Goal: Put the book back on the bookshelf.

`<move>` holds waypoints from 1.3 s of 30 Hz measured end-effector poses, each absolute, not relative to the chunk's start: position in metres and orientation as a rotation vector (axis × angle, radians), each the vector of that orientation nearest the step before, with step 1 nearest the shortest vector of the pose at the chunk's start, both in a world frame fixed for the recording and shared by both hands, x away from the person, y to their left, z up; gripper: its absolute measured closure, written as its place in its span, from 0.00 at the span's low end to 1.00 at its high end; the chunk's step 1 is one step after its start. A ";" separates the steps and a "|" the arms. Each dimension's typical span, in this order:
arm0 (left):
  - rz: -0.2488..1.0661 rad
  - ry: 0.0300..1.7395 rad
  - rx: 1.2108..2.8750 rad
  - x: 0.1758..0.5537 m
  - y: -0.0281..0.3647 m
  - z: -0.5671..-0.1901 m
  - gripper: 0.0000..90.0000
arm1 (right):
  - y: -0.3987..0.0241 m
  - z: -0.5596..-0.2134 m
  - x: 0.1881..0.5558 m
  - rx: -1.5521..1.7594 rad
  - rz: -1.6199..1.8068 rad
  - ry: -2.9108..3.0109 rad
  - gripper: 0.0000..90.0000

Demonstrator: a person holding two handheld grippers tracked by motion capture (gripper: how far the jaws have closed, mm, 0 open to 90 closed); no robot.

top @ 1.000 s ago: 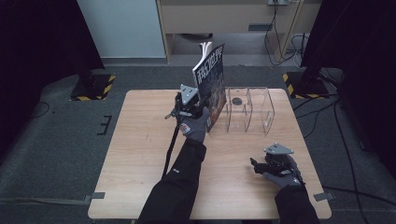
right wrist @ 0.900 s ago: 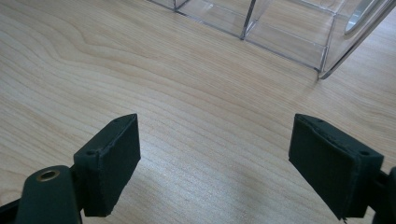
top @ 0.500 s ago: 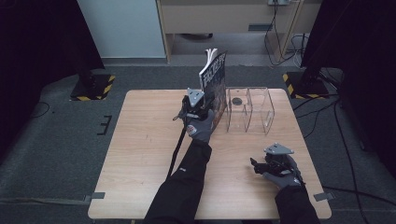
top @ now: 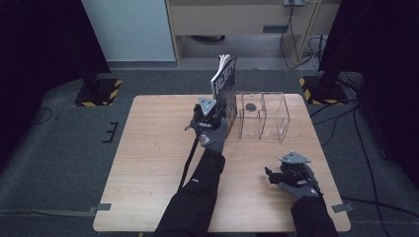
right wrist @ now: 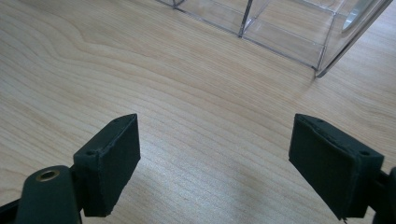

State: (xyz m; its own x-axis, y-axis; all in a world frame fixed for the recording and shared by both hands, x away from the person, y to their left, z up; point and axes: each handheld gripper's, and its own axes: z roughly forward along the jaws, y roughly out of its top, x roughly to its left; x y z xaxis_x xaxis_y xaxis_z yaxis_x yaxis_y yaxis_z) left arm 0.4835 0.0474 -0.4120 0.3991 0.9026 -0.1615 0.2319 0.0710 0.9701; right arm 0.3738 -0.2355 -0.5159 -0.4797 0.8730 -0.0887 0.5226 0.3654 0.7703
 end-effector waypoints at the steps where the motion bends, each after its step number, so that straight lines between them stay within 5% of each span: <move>1: 0.691 1.087 1.445 0.484 0.047 -0.414 0.92 | -0.235 -0.516 0.374 1.204 0.945 2.139 0.18; 39: 0.725 1.053 1.407 0.468 0.041 -0.445 0.86 | -0.234 -0.516 0.373 1.193 0.948 2.138 0.18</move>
